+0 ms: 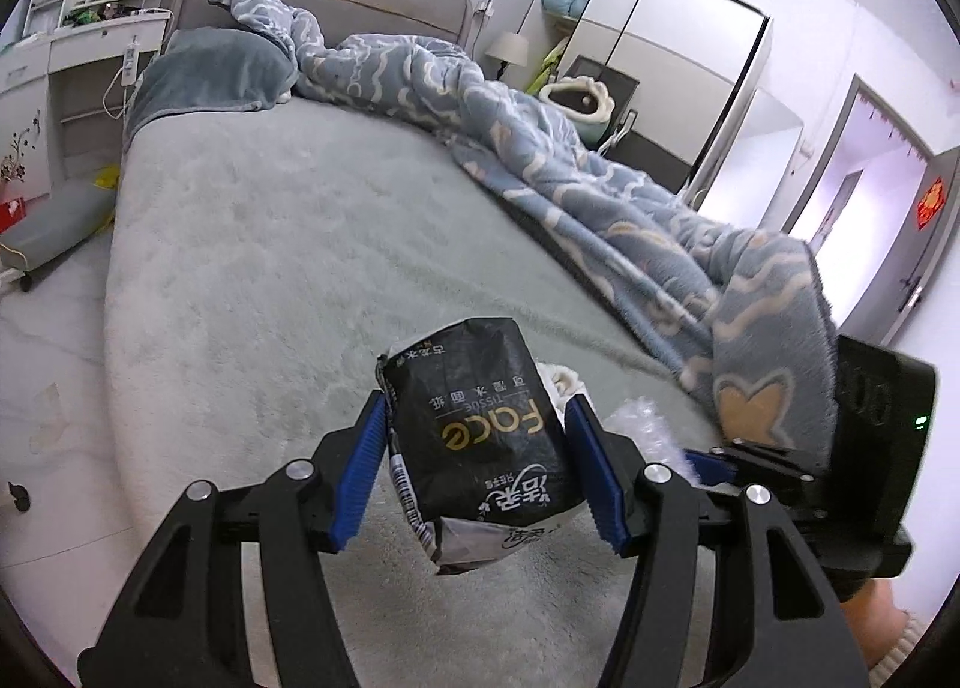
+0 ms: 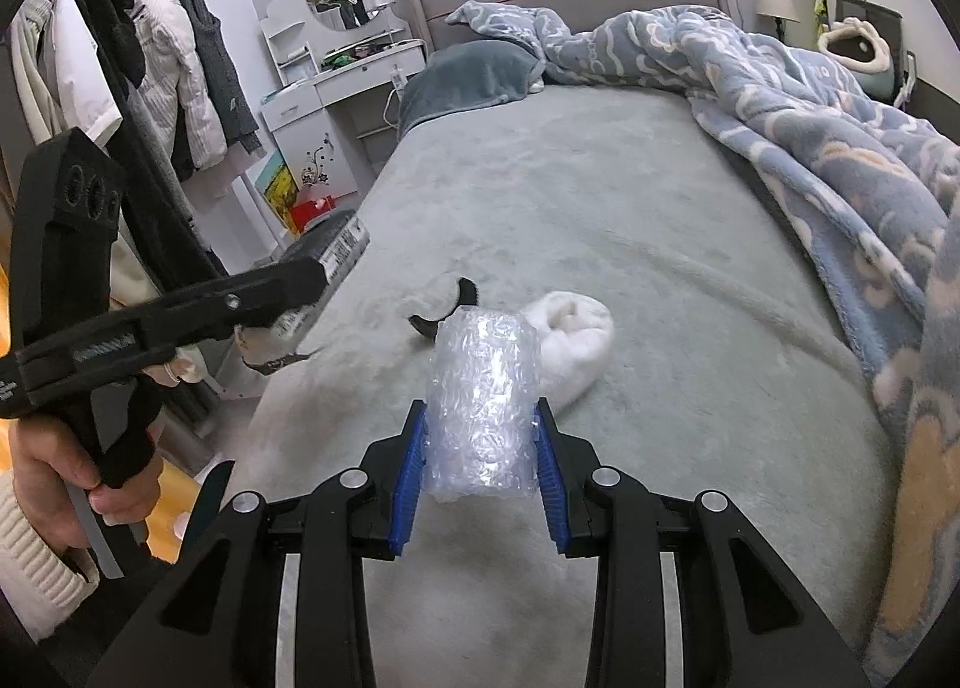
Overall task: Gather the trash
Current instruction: 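Carry the black package and bubble wrap with both tools to the bin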
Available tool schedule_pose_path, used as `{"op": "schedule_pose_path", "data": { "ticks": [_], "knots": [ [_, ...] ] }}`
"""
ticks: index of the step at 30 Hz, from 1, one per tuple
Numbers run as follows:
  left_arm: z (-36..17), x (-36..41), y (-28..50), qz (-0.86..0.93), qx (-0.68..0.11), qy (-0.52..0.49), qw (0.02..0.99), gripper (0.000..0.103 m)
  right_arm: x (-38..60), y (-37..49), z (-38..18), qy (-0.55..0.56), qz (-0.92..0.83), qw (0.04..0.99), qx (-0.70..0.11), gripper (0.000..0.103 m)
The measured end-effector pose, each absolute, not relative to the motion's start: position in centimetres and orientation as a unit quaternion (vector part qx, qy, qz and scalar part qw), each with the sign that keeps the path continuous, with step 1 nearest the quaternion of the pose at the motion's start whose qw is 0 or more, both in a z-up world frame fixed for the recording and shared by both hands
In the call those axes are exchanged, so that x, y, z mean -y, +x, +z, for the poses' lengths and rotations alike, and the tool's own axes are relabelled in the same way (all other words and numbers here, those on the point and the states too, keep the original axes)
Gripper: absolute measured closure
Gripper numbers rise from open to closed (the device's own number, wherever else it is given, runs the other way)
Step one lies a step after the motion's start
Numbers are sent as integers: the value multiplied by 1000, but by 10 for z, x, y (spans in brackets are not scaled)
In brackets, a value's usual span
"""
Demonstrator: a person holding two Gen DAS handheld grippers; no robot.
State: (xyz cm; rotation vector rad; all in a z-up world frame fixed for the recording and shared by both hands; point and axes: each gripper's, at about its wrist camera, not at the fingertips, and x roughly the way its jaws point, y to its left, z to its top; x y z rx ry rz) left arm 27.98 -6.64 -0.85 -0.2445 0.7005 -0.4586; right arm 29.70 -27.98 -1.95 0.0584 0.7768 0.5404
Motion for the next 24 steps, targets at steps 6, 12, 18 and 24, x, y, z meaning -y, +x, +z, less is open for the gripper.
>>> {"op": "schedule_pose_path", "data": {
  "ticks": [6, 12, 18, 24],
  "knots": [
    [-4, 46, 278, -231, -341, -149, 899, 41, 258, 301, -17, 21, 270, 888, -371, 68],
    [-5, 27, 278, -238, -347, -183, 889, 42, 245, 304, -16, 18, 277, 886, -372, 68],
    [-9, 2, 279, -236, -353, -228, 876, 42, 234, 306, -14, 19, 283, 884, -371, 68],
    [-10, -16, 278, -234, -356, -250, 870, 44, 219, 307, -14, 16, 292, 881, -373, 68]
  ]
}}
